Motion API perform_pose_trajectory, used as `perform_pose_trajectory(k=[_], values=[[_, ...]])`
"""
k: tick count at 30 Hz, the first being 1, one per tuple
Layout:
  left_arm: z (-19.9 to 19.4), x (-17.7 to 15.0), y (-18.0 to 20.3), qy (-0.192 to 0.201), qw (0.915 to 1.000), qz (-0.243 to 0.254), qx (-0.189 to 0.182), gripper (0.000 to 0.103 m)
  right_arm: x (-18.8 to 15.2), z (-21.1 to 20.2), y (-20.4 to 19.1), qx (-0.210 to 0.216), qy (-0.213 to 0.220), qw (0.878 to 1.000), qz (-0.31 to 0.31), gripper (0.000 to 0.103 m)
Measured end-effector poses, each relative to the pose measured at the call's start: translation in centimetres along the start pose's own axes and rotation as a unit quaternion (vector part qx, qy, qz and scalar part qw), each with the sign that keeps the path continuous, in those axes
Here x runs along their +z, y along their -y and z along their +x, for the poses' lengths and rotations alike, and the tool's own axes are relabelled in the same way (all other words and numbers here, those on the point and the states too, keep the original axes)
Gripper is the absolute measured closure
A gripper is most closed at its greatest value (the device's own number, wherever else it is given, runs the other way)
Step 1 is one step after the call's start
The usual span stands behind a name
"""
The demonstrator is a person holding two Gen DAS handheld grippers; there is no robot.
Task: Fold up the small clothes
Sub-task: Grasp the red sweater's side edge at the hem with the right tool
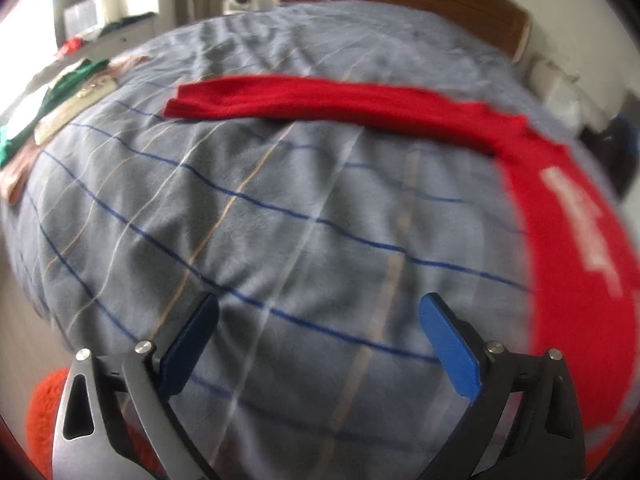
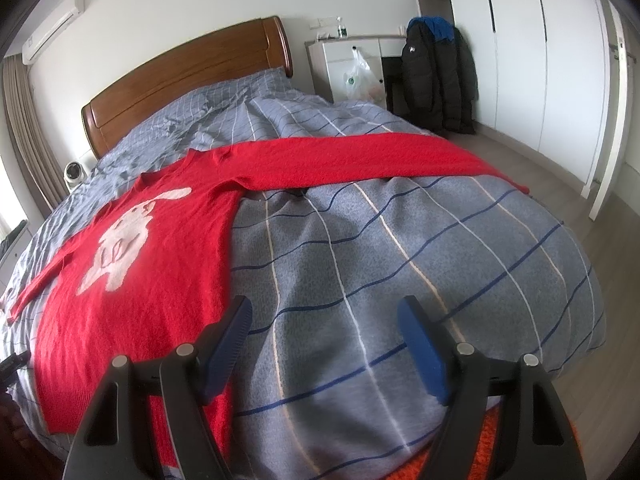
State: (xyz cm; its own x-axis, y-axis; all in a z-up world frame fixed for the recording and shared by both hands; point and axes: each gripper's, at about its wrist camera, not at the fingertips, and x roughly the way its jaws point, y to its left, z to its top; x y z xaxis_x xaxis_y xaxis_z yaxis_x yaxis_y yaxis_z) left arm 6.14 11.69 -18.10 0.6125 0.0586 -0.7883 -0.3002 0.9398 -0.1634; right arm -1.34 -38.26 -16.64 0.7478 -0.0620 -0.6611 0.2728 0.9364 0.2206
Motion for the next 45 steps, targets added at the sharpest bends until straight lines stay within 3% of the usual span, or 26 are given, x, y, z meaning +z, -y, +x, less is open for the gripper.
perform_pose_trajectory(k=[2, 6, 9, 11, 13, 15, 16, 18, 19, 20, 21, 22, 26, 29, 35, 39, 41, 43, 45], values=[[-2.7, -0.9, 1.1, 0.001, 0.9962, 0.022, -0.084, 0.002, 0.8, -1.1, 0.3, 0.040, -0.021, 0.999, 0.004, 0.028], [-4.2, -4.4, 5.7, -0.059, 0.9762, 0.111, -0.177, 0.002, 0.4, -1.7, -0.5, 0.116, -0.106, 0.987, -0.020, 0.028], [-3.2, -5.9, 8.3, -0.087, 0.9660, 0.142, -0.198, 0.002, -2.0, -1.1, -2.8, 0.165, -0.184, 0.967, -0.063, 0.028], [-1.9, -6.0, 9.1, -0.102, 0.9668, 0.140, -0.187, 0.003, -3.3, -0.3, -4.2, 0.182, -0.216, 0.956, -0.084, 0.028], [-0.6, -5.7, 9.1, -0.121, 0.9666, 0.116, -0.194, 0.007, -3.9, 0.3, -5.0, 0.180, -0.223, 0.953, -0.102, 0.029], [-0.1, -5.7, 9.2, -0.132, 0.9651, 0.102, -0.202, 0.018, -4.4, 1.3, -5.4, 0.158, -0.229, 0.955, -0.105, 0.030], [0.2, -5.7, 9.5, -0.139, 0.9624, 0.103, -0.210, 0.030, -4.5, 1.8, -5.4, 0.154, -0.231, 0.956, -0.094, 0.031], [0.8, -6.0, 10.4, -0.151, 0.9570, 0.110, -0.222, 0.062, -4.7, 2.6, -5.4, 0.158, -0.236, 0.955, -0.080, 0.037], [1.0, -6.1, 10.7, -0.157, 0.9544, 0.112, -0.228, 0.099, -4.9, 2.9, -5.7, 0.164, -0.241, 0.953, -0.079, 0.042], [1.3, -6.1, 10.9, -0.162, 0.9531, 0.111, -0.230, 0.098, -5.2, 3.1, -6.1, 0.171, -0.248, 0.950, -0.083, 0.062], [1.1, -6.3, 10.8, -0.160, 0.9537, 0.108, -0.231, 0.099, -5.4, 3.3, -6.6, 0.176, -0.257, 0.946, -0.092, 0.094], [0.8, -6.2, 10.6, -0.162, 0.9525, 0.108, -0.235, 0.100, -5.2, 3.7, -6.9, 0.171, -0.259, 0.945, -0.101, 0.099], [-1.8, -6.8, 8.6, -0.156, 0.9502, 0.119, -0.242, 0.101, -4.3, 1.8, -6.8, 0.136, -0.253, 0.949, -0.133, 0.099], [-0.7, -7.6, 8.7, -0.169, 0.9518, 0.117, -0.228, 0.101, -4.3, 0.7, -6.3, 0.121, -0.262, 0.948, -0.137, 0.100], [0.8, -7.9, 10.3, -0.172, 0.9544, 0.144, -0.197, 0.098, -5.9, 4.8, -5.4, 0.088, -0.288, 0.947, -0.109, 0.100], [0.1, -8.1, 10.6, -0.161, 0.9554, 0.158, -0.191, 0.087, -5.8, 4.3, -4.9, 0.091, -0.278, 0.951, -0.100, 0.099], [-0.6, -8.1, 10.8, -0.158, 0.9529, 0.160, -0.203, 0.062, -5.6, 3.9, -4.3, 0.102, -0.274, 0.953, -0.083, 0.099], [-1.9, -8.0, 10.4, -0.147, 0.9517, 0.155, -0.220, 0.053, -5.3, 3.3, -3.6, 0.113, -0.274, 0.953, -0.069, 0.088], [-3.3, -7.0, 9.5, -0.122, 0.9552, 0.151, -0.223, 0.051, -5.3, 2.5, -2.8, 0.121, -0.276, 0.952, -0.054, 0.081]])
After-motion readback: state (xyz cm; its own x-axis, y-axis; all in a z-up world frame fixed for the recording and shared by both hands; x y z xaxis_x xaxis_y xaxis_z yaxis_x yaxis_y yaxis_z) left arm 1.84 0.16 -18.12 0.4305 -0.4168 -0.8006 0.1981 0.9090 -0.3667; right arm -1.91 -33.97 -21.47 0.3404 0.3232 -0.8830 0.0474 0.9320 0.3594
